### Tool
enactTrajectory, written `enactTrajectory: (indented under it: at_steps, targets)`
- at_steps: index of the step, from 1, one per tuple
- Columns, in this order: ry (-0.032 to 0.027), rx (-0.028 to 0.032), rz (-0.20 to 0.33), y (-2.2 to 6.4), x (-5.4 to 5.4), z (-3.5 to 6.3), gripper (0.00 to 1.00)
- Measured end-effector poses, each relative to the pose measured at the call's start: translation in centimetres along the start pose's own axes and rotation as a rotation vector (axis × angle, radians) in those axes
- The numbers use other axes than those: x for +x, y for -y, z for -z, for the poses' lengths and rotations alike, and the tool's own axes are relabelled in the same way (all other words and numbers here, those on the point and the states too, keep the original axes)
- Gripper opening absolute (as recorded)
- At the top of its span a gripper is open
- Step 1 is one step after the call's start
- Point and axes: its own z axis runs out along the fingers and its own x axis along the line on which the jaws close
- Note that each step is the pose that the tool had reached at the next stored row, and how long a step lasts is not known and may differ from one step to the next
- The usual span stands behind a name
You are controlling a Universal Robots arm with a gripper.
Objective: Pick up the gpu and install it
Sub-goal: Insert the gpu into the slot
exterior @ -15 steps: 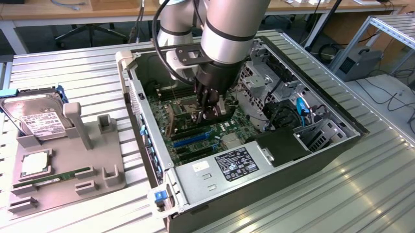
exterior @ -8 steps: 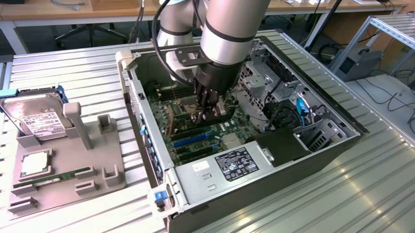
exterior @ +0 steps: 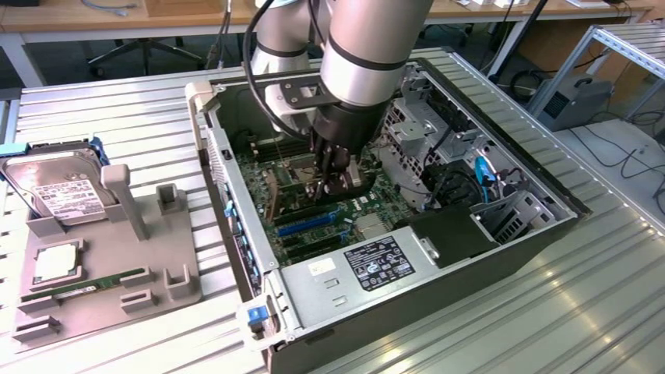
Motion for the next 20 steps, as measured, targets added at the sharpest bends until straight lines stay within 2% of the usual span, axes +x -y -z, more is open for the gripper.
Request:
enactTrajectory:
  at_steps: [4, 20]
  targets:
    - [-0.0001, 0.0000, 0.000, -0.09, 0.13, -0.36, 0.27]
    - [-0.0001, 0.0000, 0.000, -0.13, 0.22, -0.76, 0.27]
